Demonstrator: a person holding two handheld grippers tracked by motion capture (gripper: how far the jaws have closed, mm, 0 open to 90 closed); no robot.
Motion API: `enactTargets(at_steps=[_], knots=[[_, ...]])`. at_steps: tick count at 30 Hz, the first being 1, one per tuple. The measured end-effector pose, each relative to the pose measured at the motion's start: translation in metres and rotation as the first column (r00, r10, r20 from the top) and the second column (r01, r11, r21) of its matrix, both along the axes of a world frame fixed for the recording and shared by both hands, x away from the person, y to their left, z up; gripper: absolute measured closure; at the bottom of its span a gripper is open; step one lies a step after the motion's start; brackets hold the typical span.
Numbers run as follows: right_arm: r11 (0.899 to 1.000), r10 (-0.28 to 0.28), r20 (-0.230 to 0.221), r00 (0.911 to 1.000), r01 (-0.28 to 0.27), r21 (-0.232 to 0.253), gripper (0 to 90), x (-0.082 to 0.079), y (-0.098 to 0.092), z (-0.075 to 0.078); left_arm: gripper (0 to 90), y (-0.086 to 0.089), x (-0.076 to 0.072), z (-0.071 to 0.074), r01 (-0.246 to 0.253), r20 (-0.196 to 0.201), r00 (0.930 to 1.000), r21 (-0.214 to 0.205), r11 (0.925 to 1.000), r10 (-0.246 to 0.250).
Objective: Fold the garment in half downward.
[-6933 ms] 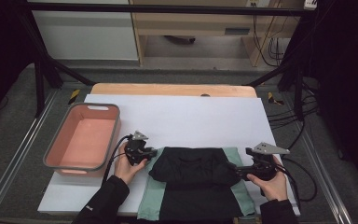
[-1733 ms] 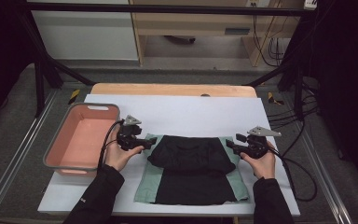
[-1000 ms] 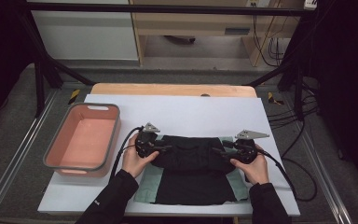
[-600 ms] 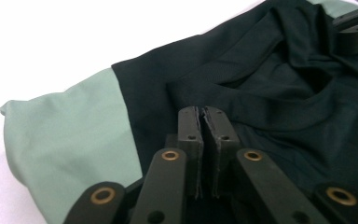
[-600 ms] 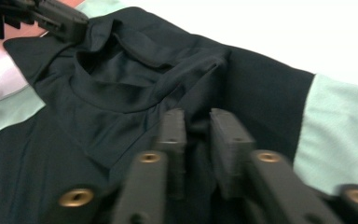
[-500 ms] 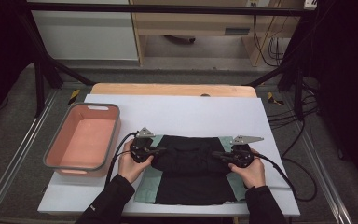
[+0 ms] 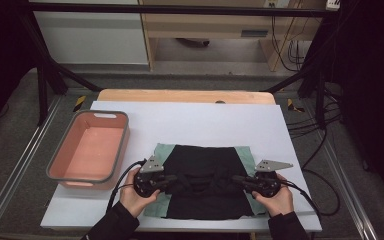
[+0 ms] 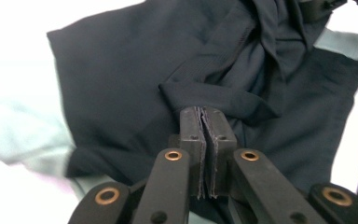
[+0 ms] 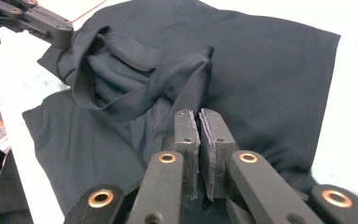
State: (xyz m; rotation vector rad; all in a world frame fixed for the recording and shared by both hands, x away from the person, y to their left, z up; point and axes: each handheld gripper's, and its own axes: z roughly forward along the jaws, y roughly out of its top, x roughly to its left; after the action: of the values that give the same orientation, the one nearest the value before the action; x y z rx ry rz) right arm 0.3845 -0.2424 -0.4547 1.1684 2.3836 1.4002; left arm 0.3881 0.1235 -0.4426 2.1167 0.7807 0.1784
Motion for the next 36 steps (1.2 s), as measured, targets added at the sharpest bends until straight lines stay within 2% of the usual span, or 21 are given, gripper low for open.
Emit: enactTargets(at_steps=[4,6,8,10,11,13,16,18,19,22,26,30,32,33,36], knots=[[1.000,0.006,-0.005,1.0000,-0.006,-0.027,84.5,-0.010,0.000,-0.005,86.0,-0.001,-0.009,-0.003,0.017,-0.004,0.9999,0.012,0.9998,-0.017],[1.000,0.005,0.007,1.0000,-0.005,-0.022,78.6,-0.014,0.000,-0.004,82.0,0.000,-0.008,0.000,-0.001,0.002,1.0000,0.004,1.0000,0.001],[1.000,-0.007,0.032,0.9995,0.007,-0.011,70.1,-0.015,-0.002,0.000,77.3,0.003,-0.005,0.005,-0.028,0.013,0.9995,-0.023,0.9993,0.029],[0.999,-0.032,0.060,0.9977,0.031,0.017,61.9,-0.013,-0.005,0.007,74.8,0.005,-0.001,0.011,-0.061,0.023,0.9978,-0.050,0.9969,0.062],[0.998,-0.048,0.070,0.9964,0.046,0.031,60.8,-0.012,-0.007,0.010,74.6,0.006,0.001,0.013,-0.073,0.029,0.9968,-0.054,0.9959,0.074],[0.997,-0.070,0.083,0.9941,0.067,0.036,62.1,-0.008,-0.008,0.014,74.4,0.007,0.008,0.014,-0.104,0.030,0.9939,-0.061,0.9927,0.106],[0.995,-0.100,0.085,0.9913,0.098,0.027,75.8,0.001,-0.006,0.013,78.9,0.004,0.020,0.008,-0.134,-0.004,0.9909,-0.050,0.9897,0.134],[0.993,-0.118,0.076,0.9901,0.119,-0.004,81.3,0.009,-0.003,0.007,83.2,-0.001,0.025,0.002,-0.128,-0.042,0.9911,-0.039,0.9910,0.126],[0.993,-0.112,0.063,0.9916,0.114,-0.018,82.1,0.012,0.000,0.004,84.5,-0.004,0.025,0.000,-0.115,-0.045,0.9925,-0.037,0.9927,0.113],[0.996,-0.083,0.034,0.9960,0.083,-0.017,85.0,0.014,0.007,-0.004,85.6,-0.010,0.021,-0.005,-0.069,-0.047,0.9966,-0.018,0.9974,0.068],[0.999,-0.048,0.034,0.9983,0.048,-0.005,85.9,0.005,0.010,-0.006,85.9,-0.017,0.011,-0.009,-0.038,-0.062,0.9973,-0.004,0.9993,0.038],[0.999,-0.038,0.045,0.9983,0.038,-0.004,85.9,0.000,0.011,-0.006,86.4,-0.024,0.007,-0.007,-0.041,-0.057,0.9975,0.015,0.9990,0.042],[0.999,-0.042,0.045,0.9981,0.043,-0.006,85.9,-0.001,0.011,-0.007,87.3,-0.027,0.005,-0.004,-0.055,-0.046,0.9974,0.034,0.9979,0.056],[0.999,-0.041,0.051,0.9978,0.041,-0.006,85.9,-0.001,0.010,-0.007,87.4,-0.027,0.005,-0.002,-0.068,-0.055,0.9960,0.040,0.9969,0.070],[0.999,-0.044,0.057,0.9974,0.044,0.001,86.2,-0.003,0.010,-0.009,88.6,-0.028,0.001,-0.003,-0.090,-0.074,0.9931,0.016,0.9958,0.091]])
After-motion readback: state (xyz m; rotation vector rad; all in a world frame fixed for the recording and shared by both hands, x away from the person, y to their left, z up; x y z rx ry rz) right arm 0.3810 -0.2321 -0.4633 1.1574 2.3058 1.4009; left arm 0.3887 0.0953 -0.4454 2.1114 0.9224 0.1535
